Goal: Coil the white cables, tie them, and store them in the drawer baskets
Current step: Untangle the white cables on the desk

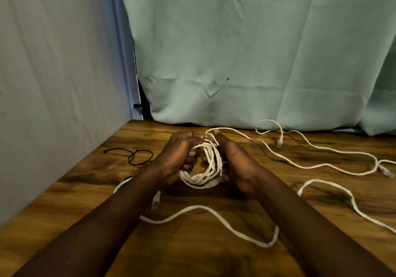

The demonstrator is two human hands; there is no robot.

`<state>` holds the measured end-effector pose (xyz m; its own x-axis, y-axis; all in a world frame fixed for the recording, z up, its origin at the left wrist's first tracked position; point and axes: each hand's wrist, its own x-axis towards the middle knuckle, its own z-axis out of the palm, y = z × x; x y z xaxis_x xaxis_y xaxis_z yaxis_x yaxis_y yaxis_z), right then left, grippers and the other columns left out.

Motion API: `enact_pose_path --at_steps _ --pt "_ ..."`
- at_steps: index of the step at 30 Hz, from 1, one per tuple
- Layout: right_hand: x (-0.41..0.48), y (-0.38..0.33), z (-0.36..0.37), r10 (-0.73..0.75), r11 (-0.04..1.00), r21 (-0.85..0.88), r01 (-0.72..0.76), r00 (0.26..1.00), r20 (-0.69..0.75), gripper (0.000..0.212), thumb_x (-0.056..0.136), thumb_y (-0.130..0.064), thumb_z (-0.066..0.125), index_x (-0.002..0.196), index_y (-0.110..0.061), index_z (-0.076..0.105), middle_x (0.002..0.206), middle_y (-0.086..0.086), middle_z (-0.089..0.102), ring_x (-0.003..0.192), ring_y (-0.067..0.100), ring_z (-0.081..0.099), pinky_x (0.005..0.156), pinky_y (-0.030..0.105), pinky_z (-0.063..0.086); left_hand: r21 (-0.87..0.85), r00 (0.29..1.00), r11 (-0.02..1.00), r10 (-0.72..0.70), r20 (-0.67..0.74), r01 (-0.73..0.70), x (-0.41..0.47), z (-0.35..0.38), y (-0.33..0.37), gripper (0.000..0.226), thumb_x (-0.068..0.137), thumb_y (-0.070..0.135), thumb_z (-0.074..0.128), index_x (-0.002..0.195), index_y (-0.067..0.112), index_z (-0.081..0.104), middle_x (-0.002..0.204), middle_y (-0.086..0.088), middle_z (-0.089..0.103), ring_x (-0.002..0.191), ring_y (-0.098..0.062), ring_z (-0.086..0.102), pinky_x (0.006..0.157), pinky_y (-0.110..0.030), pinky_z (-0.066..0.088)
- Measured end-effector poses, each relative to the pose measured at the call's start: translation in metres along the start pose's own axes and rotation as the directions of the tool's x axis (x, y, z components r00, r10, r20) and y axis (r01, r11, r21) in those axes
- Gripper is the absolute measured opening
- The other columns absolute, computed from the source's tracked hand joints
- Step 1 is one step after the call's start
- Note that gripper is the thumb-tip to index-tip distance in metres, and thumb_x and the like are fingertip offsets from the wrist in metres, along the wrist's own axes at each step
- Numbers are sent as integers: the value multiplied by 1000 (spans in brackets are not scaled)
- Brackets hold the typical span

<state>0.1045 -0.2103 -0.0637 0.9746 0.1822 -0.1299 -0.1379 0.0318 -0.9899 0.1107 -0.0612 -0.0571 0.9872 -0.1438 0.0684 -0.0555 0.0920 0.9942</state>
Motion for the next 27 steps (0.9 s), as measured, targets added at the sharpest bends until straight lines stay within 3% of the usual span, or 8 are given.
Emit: enact_pose_path --at_steps 5,9,14,17,19,22,25,27 --pt "-2 1 15 14 992 124 -25 996 90 60 105 -55 41 78 -9 68 59 6 60 45 17 57 52 25 51 89 991 988 118 69 -124 -15 6 6 17 106 12 49 90 6 55 46 1 49 30 -5 34 35 -11 22" --pt "-7 -3 22 1 939 340 -56 987 159 56 104 -48 49 57 -17 48 46 -1 45 37 14 51 46 23 49 38 969 968 246 23 -247 -20 5 8 24 105 18 53 86 11 64 64 -15 62 41 -18 54 35 -16 34" --pt "-2 2 35 -65 942 325 79 996 -53 52 99 -47 59 56 -20 47 45 -2 37 33 10 30 39 19 37 -12 974 975 222 -49 -222 -19 6 5 17 101 22 61 108 7 62 45 6 48 33 -2 36 33 -13 29" --pt "8 11 38 -86 926 350 141 982 -167 42 97 -44 61 84 -4 59 73 22 50 47 22 43 41 21 38 -52 986 984 169 10 -168 -16 6 0 16 99 25 63 107 11 61 49 5 43 34 -3 31 33 -14 31" --pt "12 13 37 -67 903 405 141 979 -190 40 99 -45 57 100 -6 59 81 24 51 54 27 51 43 24 40 -114 991 986 126 44 -120 -14 7 -3 14 100 25 62 103 11 62 52 4 42 35 -3 33 36 -17 37" --pt "17 16 34 -68 871 463 163 974 -216 43 97 -45 55 92 -3 63 72 18 53 52 25 47 50 28 40 -236 997 971 52 52 -38 -11 10 -6 16 102 28 59 99 12 62 52 5 45 35 -2 37 39 -17 40" --pt "15 18 26 -83 860 499 105 994 -68 54 100 -38 51 52 -12 53 45 4 47 41 21 39 61 35 39 -287 996 954 -74 41 83 -6 7 -8 51 101 48 54 66 12 60 42 5 41 31 -5 32 37 -16 27" --pt "7 14 23 -92 876 482 5 983 158 46 92 -31 51 49 -16 55 42 2 48 42 23 47 68 38 45 -254 996 964 -84 -9 79 1 -2 -9 51 93 53 64 65 11 56 41 4 37 40 -16 36 37 -17 22"
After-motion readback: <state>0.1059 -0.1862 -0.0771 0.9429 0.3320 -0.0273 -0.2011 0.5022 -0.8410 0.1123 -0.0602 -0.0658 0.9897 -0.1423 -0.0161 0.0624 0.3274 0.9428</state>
